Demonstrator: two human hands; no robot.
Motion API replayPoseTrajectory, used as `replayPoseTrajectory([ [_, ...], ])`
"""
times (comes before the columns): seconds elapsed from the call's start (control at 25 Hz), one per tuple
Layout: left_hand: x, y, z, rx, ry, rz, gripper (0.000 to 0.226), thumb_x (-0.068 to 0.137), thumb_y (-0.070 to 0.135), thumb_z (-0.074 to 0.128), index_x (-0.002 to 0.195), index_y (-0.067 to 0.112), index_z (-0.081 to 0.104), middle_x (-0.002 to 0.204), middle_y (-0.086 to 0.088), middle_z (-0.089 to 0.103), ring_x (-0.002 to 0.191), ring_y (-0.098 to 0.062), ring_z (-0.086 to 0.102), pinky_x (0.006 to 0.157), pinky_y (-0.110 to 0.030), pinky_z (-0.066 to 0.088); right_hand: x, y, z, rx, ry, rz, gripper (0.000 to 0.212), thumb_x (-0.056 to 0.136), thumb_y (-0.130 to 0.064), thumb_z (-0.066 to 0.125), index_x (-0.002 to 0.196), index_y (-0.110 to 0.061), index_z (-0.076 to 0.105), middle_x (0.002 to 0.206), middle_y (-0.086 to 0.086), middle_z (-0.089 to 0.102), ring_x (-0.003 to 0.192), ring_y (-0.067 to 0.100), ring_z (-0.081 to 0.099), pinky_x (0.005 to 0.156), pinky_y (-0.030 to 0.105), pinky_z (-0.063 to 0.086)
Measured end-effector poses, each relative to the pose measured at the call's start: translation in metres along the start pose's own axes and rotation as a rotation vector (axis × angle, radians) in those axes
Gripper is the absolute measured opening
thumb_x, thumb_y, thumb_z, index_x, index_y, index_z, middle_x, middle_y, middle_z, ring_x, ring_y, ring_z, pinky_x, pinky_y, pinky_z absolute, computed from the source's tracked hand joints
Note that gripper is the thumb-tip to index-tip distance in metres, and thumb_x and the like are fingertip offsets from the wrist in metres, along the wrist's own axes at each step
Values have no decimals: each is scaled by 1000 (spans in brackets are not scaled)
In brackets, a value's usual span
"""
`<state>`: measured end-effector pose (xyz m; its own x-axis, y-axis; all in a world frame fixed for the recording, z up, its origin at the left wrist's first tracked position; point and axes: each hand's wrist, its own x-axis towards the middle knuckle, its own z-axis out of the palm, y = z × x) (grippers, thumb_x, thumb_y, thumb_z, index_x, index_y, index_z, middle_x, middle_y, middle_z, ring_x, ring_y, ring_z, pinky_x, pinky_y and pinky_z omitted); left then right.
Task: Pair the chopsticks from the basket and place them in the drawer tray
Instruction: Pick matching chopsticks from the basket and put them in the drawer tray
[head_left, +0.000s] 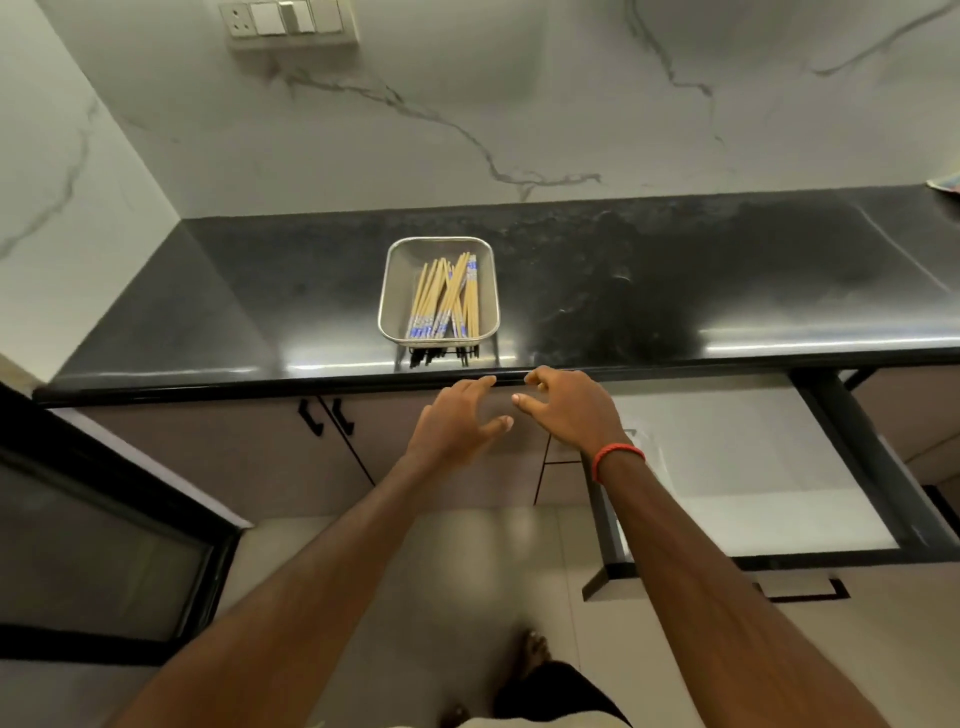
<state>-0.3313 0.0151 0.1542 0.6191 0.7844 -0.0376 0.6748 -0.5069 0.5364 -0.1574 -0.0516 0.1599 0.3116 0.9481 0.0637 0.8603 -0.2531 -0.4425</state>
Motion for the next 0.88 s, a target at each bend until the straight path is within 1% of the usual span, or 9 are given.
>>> replayPoseTrajectory([
  [0.16,26,-13,-15,-74,57,-12,72,90,44,69,151,17,43,151,-9,51,138,-24,48,109,-51,44,37,-11,-10,31,3,-7,43,89,-55,61,116,-22,66,107,2,73,96,20,66,85,39,56],
  [0.24,41,-21,-22,-89,97,-36,71,90,44,70,150,16,44,148,-10,54,133,-23,52,106,-49,48,60,-14,-12,44,-26,4,41,89,-55,61,114,-24,66,107,2,72,94,18,66,80,34,54],
  [0.32,56,-29,-27,-95,113,-61,72,90,44,70,150,15,44,148,-10,55,133,-24,53,106,-48,49,84,-15,-11,69,-42,16,38,88,-56,61,111,-26,67,106,1,72,92,17,65,75,31,51],
  [0.36,63,-34,-29,-103,112,-72,72,90,43,70,150,14,43,148,-10,55,133,-24,53,106,-48,49,97,-16,-11,77,-45,17,38,88,-57,61,110,-27,67,107,0,72,92,17,66,75,32,52],
  [0.48,83,-47,-32,-127,104,-109,72,90,40,71,150,14,43,148,-11,54,131,-24,55,105,-47,51,129,-20,-5,85,-69,4,41,88,-57,61,113,-26,67,112,0,72,95,19,67,81,40,57],
  [0.56,95,-55,-36,-140,108,-141,71,90,40,72,150,14,44,147,-11,54,129,-25,56,104,-47,52,148,-22,2,84,-92,-14,40,88,-56,61,113,-24,67,113,1,72,97,20,67,83,42,58],
  [0.68,108,-69,-43,-163,128,-169,70,90,39,72,150,15,44,148,-10,54,131,-26,55,105,-48,51,172,-28,15,94,-109,-28,39,88,-55,62,112,-24,68,114,1,72,98,20,68,84,45,57],
  [0.8,124,-83,-53,-185,133,-183,68,91,36,71,149,14,45,146,-11,56,128,-25,58,102,-48,54,196,-38,33,82,-119,-31,35,88,-53,63,110,-26,68,110,0,72,96,20,68,83,43,57],
  [0.88,135,-90,-62,-200,140,-182,63,93,33,70,148,12,47,143,-12,58,121,-24,63,95,-46,58,209,-43,44,49,-124,-43,29,88,-48,65,109,-28,68,108,-1,72,97,19,67,81,38,56],
])
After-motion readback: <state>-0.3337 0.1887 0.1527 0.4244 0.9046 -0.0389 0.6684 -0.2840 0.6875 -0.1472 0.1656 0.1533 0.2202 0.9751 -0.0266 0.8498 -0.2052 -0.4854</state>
